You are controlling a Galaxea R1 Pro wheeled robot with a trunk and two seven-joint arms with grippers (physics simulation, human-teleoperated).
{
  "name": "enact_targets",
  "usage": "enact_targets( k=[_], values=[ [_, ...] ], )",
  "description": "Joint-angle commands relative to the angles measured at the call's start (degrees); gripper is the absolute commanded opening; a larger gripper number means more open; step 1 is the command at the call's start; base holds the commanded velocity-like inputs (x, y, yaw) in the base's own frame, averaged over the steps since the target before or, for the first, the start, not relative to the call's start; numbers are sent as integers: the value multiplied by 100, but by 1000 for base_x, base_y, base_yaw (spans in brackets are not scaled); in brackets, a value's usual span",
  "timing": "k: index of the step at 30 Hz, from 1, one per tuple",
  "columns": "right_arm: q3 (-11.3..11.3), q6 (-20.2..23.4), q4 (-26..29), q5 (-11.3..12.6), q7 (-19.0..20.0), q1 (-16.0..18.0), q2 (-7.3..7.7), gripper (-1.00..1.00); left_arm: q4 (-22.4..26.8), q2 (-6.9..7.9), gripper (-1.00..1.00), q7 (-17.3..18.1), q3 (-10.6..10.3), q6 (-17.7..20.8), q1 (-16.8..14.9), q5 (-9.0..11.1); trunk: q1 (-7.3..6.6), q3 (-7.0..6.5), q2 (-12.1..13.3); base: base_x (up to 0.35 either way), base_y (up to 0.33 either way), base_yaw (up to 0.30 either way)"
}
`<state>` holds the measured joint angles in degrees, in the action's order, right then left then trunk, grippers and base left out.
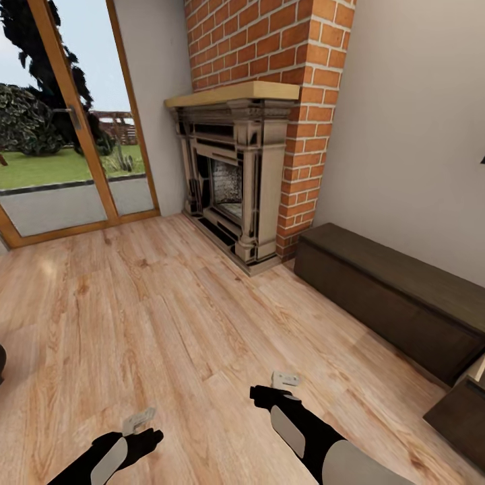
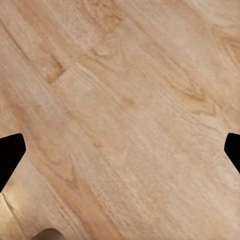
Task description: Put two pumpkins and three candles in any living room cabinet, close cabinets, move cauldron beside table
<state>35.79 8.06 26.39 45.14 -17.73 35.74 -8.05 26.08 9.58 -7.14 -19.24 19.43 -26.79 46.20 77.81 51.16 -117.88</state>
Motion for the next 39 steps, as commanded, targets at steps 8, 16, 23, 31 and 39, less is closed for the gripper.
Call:
enact_targets(
  k=[8,16,23,31,39],
  values=[
    [141,28,15,27,-46,5,5,100,-88,10,100,-131,-45,1,-2,47,176,149,-325,0,0,0],
    [275,26,16,30,-46,5,5,100,-129,9,100,-147,-45,-1,-2,39,351,293,-646,0,0,0],
    [279,20,16,30,-46,5,5,100,-130,0,100,-147,-54,-1,-2,31,505,419,-926,0,0,0],
    [279,27,16,30,-40,4,5,100,-130,-13,100,-141,-61,-1,-2,16,593,490,-1087,0,0,0],
    [277,22,16,35,249,7,5,100,-130,-18,100,-138,-62,-1,-2,9,659,544,-1207,0,0,0]
  ],
)
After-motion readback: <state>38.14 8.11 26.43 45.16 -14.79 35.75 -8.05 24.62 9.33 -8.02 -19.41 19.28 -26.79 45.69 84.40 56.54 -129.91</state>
